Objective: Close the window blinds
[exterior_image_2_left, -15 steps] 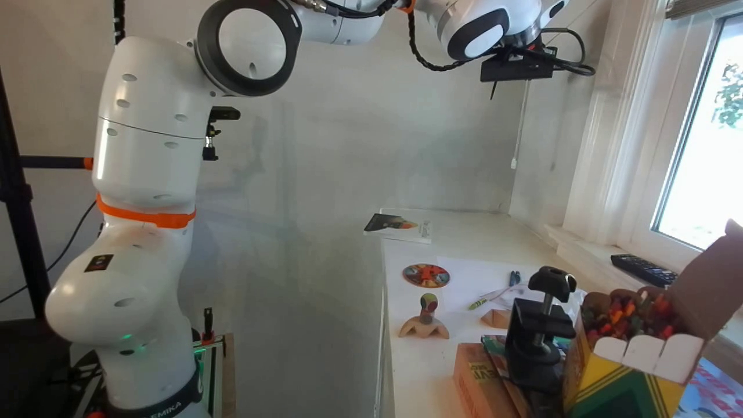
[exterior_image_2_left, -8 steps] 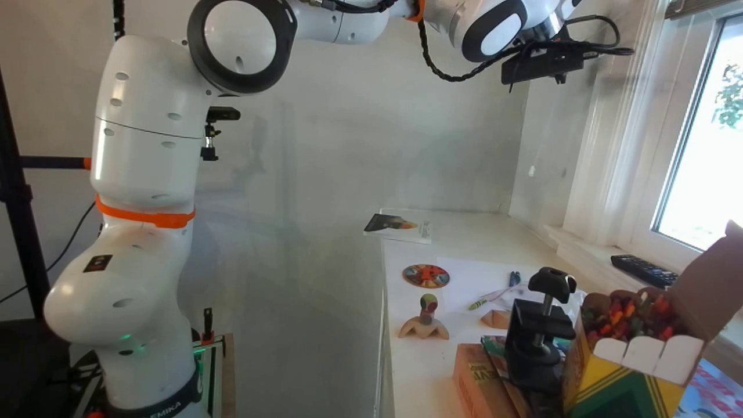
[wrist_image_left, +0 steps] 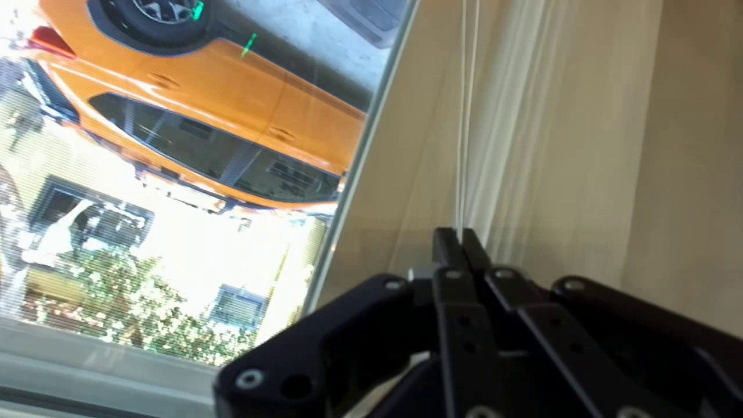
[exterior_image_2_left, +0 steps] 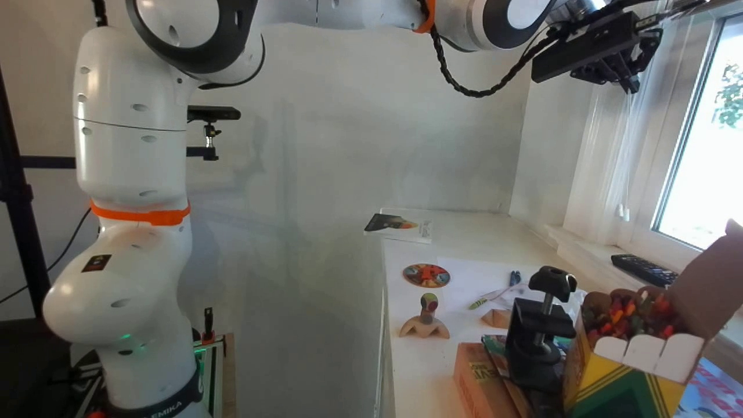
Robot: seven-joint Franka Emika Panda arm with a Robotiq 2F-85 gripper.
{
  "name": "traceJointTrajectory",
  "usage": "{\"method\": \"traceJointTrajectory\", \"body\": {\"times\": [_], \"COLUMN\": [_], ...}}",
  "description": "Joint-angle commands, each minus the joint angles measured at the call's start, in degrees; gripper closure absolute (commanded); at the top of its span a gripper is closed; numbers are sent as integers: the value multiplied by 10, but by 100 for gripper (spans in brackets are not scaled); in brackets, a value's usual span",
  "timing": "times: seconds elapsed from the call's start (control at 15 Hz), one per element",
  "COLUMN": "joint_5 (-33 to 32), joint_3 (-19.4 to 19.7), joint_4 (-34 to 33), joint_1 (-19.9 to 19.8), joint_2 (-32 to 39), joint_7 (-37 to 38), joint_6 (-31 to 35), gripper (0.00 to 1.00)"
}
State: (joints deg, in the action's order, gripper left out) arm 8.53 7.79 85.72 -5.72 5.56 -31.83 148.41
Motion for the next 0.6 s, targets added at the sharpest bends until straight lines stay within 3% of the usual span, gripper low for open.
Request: {"method": "traceJointTrajectory", "body": {"times": [0.0,0.53], "joint_5": [-86,-149], "joint_3": [18,9], "joint_4": [40,51], "joint_1": [4,-12], "joint_2": [-29,-39], "joint_7": [73,135], "joint_6": [-14,-52], "gripper": [100,100]}}
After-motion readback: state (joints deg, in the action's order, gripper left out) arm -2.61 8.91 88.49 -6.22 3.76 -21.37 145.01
